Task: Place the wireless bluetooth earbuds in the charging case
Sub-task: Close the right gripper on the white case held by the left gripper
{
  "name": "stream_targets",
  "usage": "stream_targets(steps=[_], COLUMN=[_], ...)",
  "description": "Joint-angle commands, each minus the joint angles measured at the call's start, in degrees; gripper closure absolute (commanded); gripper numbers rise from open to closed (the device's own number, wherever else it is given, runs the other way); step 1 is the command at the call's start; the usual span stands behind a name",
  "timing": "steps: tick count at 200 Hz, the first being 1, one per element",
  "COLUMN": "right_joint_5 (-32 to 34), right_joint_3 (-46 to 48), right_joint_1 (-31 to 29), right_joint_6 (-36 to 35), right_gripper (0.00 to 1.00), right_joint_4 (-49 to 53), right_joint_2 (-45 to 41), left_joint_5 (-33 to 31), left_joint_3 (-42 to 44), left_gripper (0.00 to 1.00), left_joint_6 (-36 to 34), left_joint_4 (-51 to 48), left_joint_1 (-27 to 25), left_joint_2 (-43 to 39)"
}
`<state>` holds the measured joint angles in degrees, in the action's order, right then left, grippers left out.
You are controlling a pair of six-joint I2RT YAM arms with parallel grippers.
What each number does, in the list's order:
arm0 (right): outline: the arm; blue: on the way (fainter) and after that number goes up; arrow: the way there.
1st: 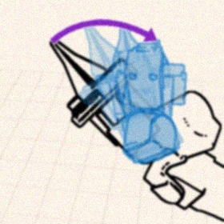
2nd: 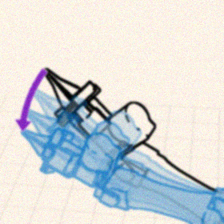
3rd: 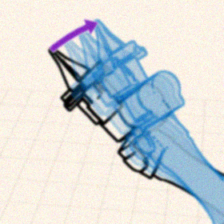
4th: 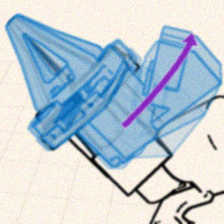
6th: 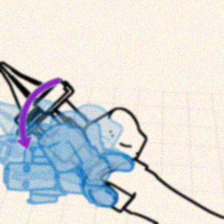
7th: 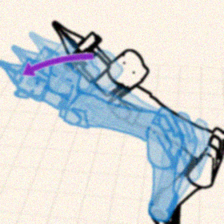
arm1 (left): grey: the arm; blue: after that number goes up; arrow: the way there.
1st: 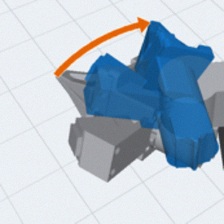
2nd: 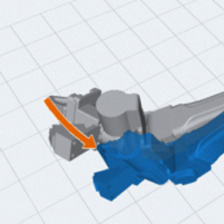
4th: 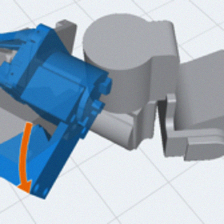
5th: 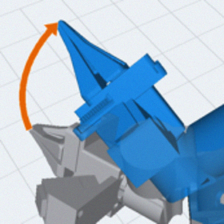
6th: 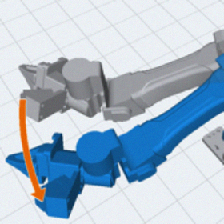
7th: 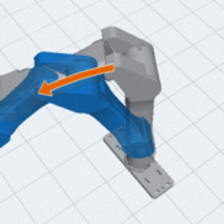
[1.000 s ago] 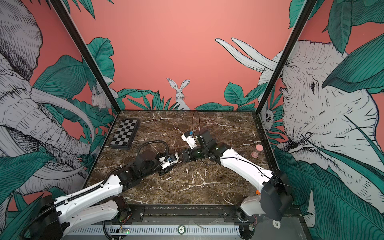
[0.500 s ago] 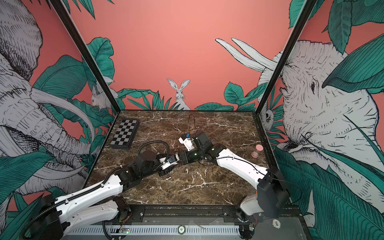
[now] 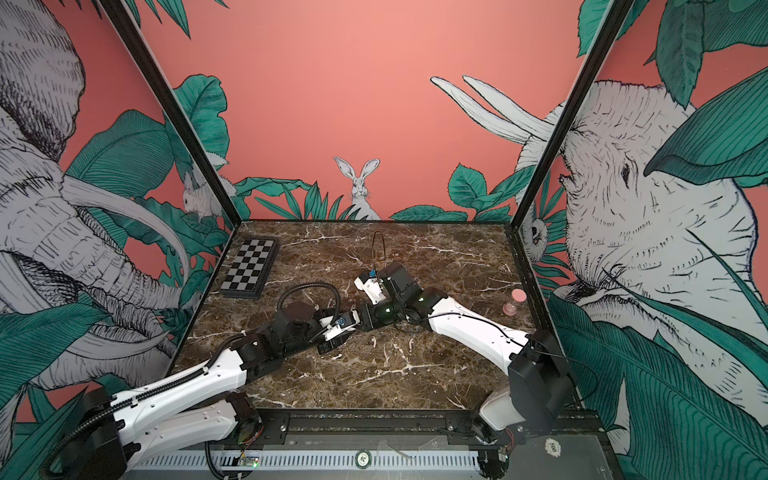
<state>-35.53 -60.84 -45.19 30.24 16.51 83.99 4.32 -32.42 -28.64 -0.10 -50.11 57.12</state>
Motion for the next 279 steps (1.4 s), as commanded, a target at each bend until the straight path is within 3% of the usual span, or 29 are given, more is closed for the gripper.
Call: stream_targets(steps=[1, 191, 279], right_joint_5=[0.81, -0.28, -0.59], right_joint_3=[-2.17, -1.74, -1.25], right_joint_1=[-0.62, -1.66, -1.90], right_joint_6=[0.34, 1.50, 2.69], right_gripper=[0.63, 0.78, 0.79], right_joint_4=[-2.58, -4.07, -5.46], right_joint_2=[0.39, 2.23, 2.15], left_joint_5=[1.22, -0.99, -5.23], left_joint_3=[-1.07, -1.92, -3.13], left_gripper=[1.00, 1.00, 0.99], left_joint_6=[-1.20, -1.22, 1.31], left_joint_4=[-0.43, -0.78, 0.19], left_joint_1=[-0.25, -0.43, -0.43], left_joint_2=[0.07, 1.27, 1.98])
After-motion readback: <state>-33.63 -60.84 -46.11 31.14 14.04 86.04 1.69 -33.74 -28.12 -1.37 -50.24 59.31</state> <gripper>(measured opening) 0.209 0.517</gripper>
